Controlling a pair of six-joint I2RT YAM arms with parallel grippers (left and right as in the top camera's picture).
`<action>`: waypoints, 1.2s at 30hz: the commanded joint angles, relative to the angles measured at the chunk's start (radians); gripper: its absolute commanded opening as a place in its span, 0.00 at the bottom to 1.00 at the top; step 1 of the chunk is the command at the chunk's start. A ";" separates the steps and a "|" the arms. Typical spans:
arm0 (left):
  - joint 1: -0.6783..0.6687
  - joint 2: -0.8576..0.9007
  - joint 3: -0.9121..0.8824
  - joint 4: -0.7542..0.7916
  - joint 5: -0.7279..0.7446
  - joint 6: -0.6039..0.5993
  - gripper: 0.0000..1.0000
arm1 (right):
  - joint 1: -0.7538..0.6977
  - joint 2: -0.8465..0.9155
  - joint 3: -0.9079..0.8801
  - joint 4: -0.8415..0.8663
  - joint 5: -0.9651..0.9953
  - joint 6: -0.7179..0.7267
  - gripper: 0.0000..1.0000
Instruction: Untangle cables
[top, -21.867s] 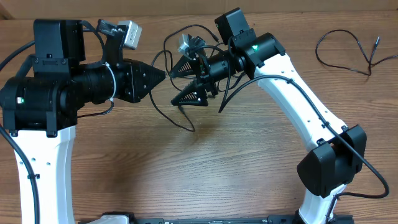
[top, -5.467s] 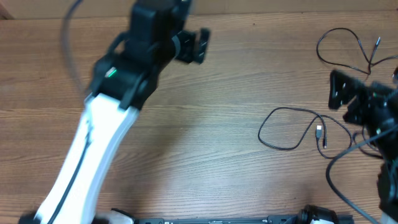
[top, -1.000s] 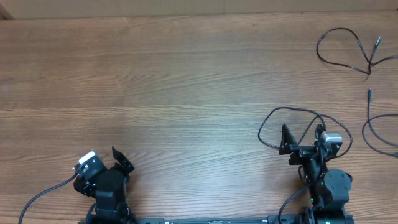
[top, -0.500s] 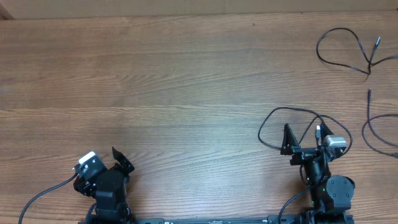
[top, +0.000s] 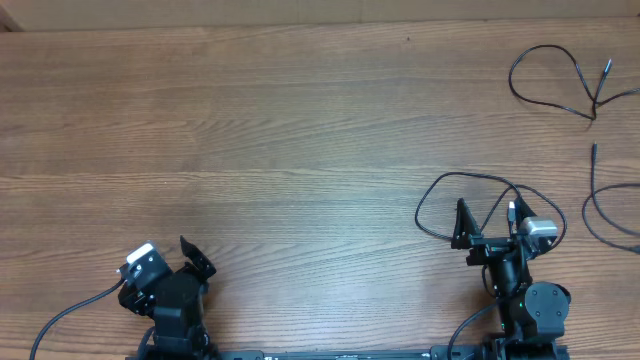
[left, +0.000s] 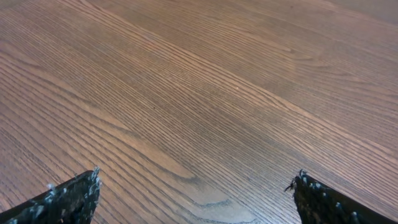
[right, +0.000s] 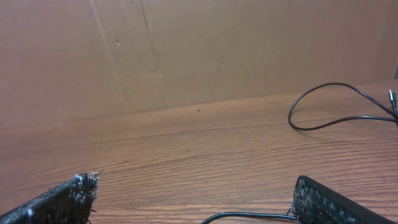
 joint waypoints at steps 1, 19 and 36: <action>0.006 -0.007 -0.006 0.001 0.000 -0.014 1.00 | 0.005 -0.011 -0.010 0.005 0.013 0.003 1.00; 0.117 -0.048 -0.053 0.616 0.369 0.097 1.00 | 0.005 -0.011 -0.010 0.005 0.013 0.003 1.00; 0.213 -0.119 -0.190 0.584 0.595 0.489 1.00 | 0.005 -0.011 -0.010 0.005 0.013 0.003 1.00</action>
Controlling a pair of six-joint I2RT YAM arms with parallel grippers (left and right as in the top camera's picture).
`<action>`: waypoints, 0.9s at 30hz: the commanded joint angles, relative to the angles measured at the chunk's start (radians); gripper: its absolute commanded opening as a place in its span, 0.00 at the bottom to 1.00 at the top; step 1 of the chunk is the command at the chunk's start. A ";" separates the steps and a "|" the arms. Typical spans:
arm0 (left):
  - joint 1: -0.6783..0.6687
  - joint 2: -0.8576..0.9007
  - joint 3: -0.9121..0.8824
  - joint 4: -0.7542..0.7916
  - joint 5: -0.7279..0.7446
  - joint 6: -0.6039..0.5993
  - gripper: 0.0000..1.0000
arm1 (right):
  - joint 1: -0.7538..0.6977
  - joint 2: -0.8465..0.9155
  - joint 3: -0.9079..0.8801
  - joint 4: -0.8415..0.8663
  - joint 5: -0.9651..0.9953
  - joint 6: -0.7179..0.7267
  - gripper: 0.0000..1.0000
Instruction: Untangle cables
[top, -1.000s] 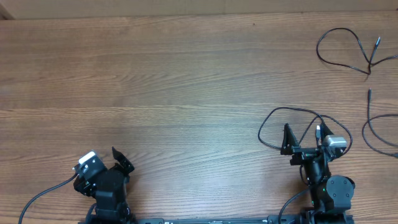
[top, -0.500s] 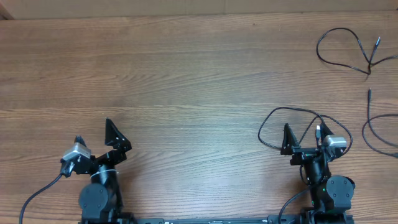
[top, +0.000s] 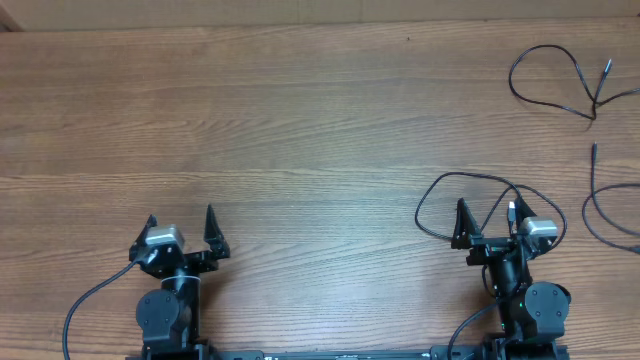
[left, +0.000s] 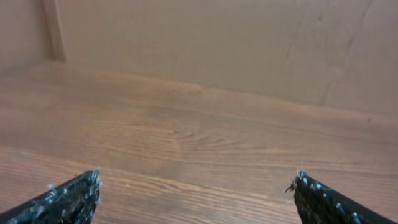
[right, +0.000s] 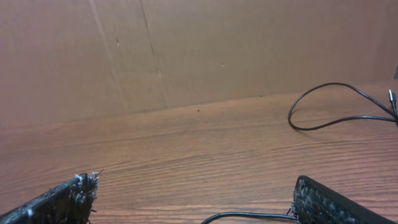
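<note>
Three black cables lie on the right of the wooden table (top: 300, 120). One looped cable (top: 465, 176) curls around my right gripper (top: 486, 206); in the right wrist view a stretch of it (right: 249, 215) lies low between the open fingers, not gripped. A second looped cable (top: 548, 48) with a plug lies at the far right and shows in the right wrist view (right: 336, 84). The third cable (top: 592, 205) runs off the right edge. My left gripper (top: 180, 215) stands open at the near left, empty (left: 198, 173). My right gripper (right: 197, 178) is open too.
A brown cardboard wall (right: 186, 50) closes off the far side of the table. Both arm bases sit at the near edge, with a grey lead (top: 85, 305) trailing from the left arm.
My left gripper has turned from pointing down and to the right to facing straight toward the far wall, still open. The right arm and the cables have not moved.
</note>
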 joint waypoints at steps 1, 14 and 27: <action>0.004 -0.009 -0.004 0.000 0.026 0.128 1.00 | 0.005 -0.011 -0.010 0.005 0.013 0.003 1.00; 0.003 -0.004 -0.004 0.000 0.041 0.083 1.00 | 0.005 -0.011 -0.010 0.005 0.013 0.003 1.00; 0.003 -0.004 -0.004 0.000 0.041 0.083 1.00 | 0.005 -0.011 -0.010 0.005 0.013 0.003 1.00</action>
